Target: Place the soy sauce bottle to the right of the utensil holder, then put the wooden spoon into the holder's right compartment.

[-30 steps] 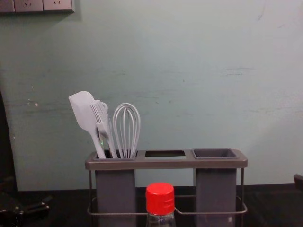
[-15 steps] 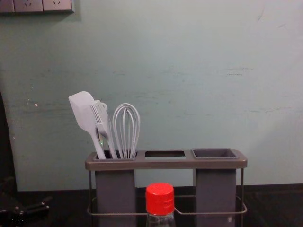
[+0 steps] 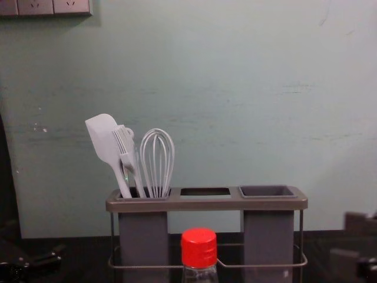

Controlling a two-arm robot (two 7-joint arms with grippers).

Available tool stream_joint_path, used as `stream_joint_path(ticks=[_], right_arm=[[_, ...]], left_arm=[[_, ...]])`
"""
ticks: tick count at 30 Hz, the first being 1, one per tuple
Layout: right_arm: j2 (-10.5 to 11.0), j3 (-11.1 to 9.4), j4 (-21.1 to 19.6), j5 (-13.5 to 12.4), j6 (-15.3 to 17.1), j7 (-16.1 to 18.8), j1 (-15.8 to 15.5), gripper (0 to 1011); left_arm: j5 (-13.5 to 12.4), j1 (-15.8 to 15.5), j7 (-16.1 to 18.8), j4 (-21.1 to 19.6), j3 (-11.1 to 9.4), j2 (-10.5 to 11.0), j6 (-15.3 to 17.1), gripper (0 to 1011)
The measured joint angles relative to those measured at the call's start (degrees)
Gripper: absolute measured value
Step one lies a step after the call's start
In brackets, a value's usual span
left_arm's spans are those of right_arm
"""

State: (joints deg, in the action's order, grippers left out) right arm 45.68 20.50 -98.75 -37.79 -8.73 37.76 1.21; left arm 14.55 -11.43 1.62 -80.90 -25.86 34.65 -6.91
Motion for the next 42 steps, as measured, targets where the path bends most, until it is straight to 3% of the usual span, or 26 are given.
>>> stream_joint_path(ticks=[10,18,29,42], right_arm=[[-3.83,4.82,2.81,1.05,3.98,5.85,6.3,1004],[-6.81,8.95,5.93,1.47,5.74,8.54,11.59,1004],[-9.67,13.3,8.77,3.25,7.66,9.13,16.83,1004],[-13.4,15.99,12.14,3.95,9.54,6.98,20.65,1004]], left_arm=[[0.0,0.0,0.0,0.0,0.0,0.0,0.0,1005],[0.0,0.0,0.0,0.0,0.0,0.0,0.0,1005],[0.0,0.0,0.0,0.0,0.0,0.0,0.0,1005],[0.0,0.0,0.0,0.0,0.0,0.0,0.0,1005]])
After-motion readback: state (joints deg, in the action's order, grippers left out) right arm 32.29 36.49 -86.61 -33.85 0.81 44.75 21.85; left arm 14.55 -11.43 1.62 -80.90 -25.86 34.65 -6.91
